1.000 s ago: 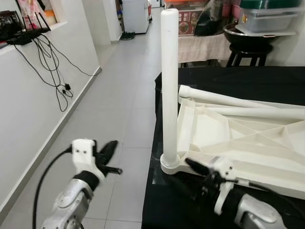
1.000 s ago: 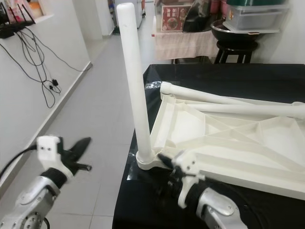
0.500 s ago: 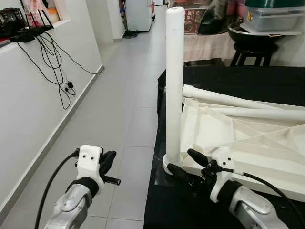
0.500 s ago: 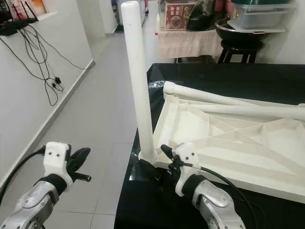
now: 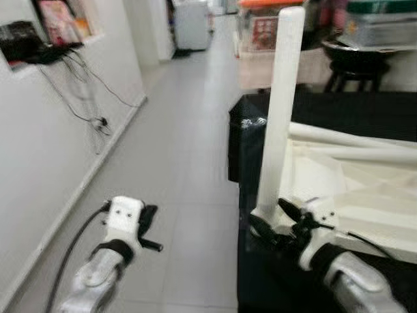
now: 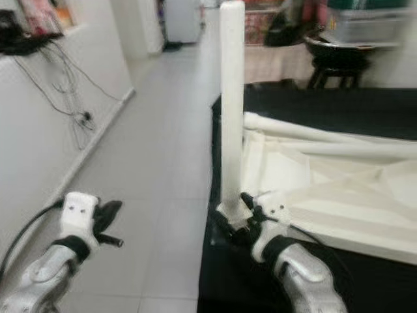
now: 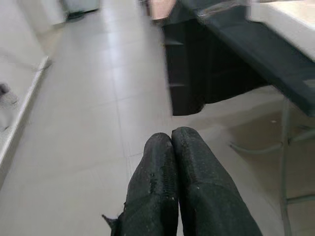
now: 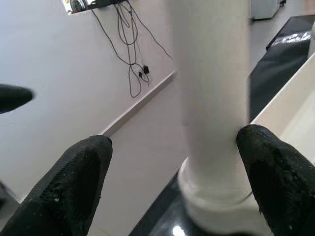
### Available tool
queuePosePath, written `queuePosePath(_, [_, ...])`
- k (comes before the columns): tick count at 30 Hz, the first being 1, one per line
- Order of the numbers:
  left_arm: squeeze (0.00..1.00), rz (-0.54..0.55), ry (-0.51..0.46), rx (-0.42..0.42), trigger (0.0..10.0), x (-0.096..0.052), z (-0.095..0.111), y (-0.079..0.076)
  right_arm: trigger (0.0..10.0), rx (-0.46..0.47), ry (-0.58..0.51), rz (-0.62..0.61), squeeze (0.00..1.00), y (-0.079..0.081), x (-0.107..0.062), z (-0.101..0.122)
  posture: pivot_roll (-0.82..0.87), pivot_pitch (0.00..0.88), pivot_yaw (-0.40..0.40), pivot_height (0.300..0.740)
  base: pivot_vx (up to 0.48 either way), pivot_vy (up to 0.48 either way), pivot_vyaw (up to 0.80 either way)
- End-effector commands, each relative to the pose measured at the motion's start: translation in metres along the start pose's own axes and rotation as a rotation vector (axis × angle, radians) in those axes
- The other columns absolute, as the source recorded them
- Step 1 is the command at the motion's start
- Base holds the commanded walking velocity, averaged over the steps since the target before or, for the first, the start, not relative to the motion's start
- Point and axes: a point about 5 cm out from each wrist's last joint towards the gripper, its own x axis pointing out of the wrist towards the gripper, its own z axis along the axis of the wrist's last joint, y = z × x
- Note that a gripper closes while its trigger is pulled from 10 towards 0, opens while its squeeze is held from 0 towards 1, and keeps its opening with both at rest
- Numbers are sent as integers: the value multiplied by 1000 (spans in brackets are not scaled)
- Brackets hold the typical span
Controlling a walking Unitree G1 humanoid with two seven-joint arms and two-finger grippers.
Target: Building children table
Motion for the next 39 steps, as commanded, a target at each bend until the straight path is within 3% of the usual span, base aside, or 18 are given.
queuePosePath(1, [0, -9, 9, 6, 10000, -1, -3, -2, 10000, 14, 8, 51, 0, 7, 2, -4, -72, 1, 47, 740, 0, 480, 0])
queuePosePath(11, [0, -11, 1, 2, 10000, -1, -3, -2, 10000, -8, 37, 12, 0, 1, 1, -6, -73, 0, 48, 740, 0, 168, 0])
queuePosePath(13, [0, -20, -7, 7, 10000, -1, -1, -2, 10000, -26, 40, 76, 0, 9, 3, -4, -70, 0, 48, 740, 0, 0, 0])
queuePosePath(17, [0, -17, -18, 5, 10000, -1, 0, -2, 10000, -43, 26, 89, 0, 13, 7, -1, -69, 1, 50, 740, 0, 0, 0])
queuePosePath(23, [0, 1, -39, 23, 10000, 1, 4, 1, 10000, -73, -24, 12, 0, 11, 28, 8, -58, 0, 54, 740, 0, 0, 0])
queuePosePath(25, [0, -10, -54, -1, 10000, 3, 6, -1, 10000, -101, -41, -37, 0, 12, 45, 11, -55, 0, 59, 740, 0, 0, 0])
queuePosePath(28, [0, -12, -69, -19, 10000, 4, 7, -2, 10000, -159, -44, 8, 0, 21, 58, 13, -52, 0, 60, 740, 0, 0, 0])
queuePosePath(34, [0, -16, -79, -34, 10000, 6, 6, -2, 10000, -229, -32, 142, 0, 34, 67, 10, -37, 0, 52, 740, 305, 0, 130])
queuePosePath(39, [0, -15, -83, -49, 10000, 8, 5, -1, 10000, -219, -24, 135, 0, 33, 70, 8, -37, 0, 52, 740, 433, 0, 285])
